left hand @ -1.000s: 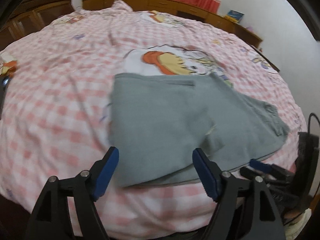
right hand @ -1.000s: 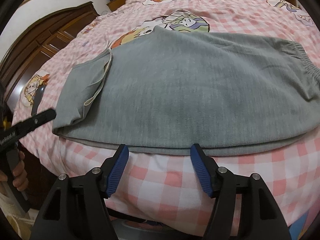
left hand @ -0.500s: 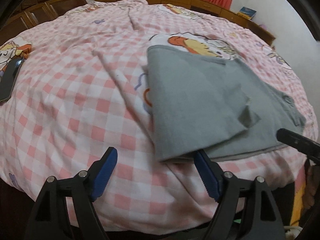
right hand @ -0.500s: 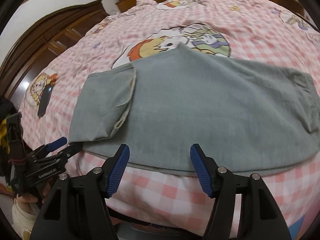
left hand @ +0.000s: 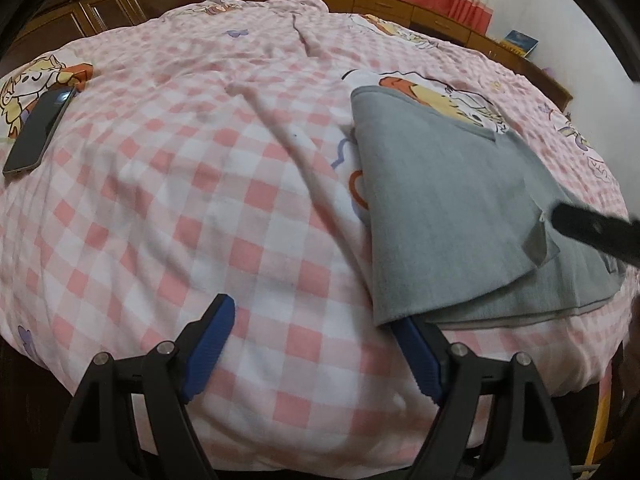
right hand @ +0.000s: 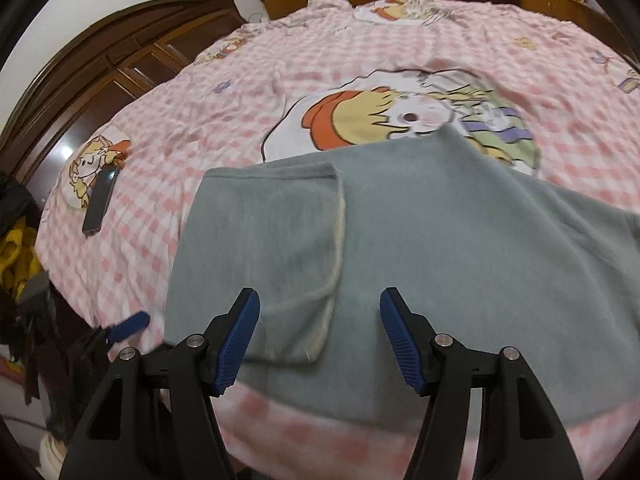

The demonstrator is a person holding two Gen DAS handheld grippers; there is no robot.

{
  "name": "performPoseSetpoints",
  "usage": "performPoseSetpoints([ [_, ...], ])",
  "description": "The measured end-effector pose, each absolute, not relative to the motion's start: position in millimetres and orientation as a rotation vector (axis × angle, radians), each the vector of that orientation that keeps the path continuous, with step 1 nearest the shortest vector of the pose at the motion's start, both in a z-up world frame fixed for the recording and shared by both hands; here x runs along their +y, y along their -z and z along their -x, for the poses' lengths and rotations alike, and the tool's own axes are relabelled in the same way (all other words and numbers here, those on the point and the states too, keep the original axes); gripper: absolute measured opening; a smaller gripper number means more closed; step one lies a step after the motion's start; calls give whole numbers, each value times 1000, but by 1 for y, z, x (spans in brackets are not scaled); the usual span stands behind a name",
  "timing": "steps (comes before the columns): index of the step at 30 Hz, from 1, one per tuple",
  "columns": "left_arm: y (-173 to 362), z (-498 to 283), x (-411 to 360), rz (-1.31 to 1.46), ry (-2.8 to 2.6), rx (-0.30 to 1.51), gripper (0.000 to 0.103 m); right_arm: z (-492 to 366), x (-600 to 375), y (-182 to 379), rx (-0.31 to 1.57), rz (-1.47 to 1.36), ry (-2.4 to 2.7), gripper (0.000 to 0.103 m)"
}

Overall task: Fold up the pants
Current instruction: 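Grasp the folded sweatpants edge with the right gripper and lift it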

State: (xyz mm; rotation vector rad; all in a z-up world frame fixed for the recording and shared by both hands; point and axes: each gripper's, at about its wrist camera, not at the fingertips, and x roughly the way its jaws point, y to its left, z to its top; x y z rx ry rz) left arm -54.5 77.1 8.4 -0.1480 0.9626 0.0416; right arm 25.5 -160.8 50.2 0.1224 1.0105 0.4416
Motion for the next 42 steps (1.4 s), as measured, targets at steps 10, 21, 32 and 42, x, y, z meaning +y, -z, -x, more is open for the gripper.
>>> performPoseSetpoints([
  [10, -3, 58, 80, 136, -29, 950, 85, -61, -137, -36, 1062, -219, -493, 46],
  [21, -4, 63, 83, 143, 0, 945, 85, -58, -118, -71, 1011, -93, -524, 5],
  [32, -9, 80, 90, 102, -51, 920, 85, -28, -132, -180, 828, -54, -490, 5],
  [42, -23, 86, 81, 83, -46, 877, 85, -12, -217, -239, 759, -82, -367, 5],
])
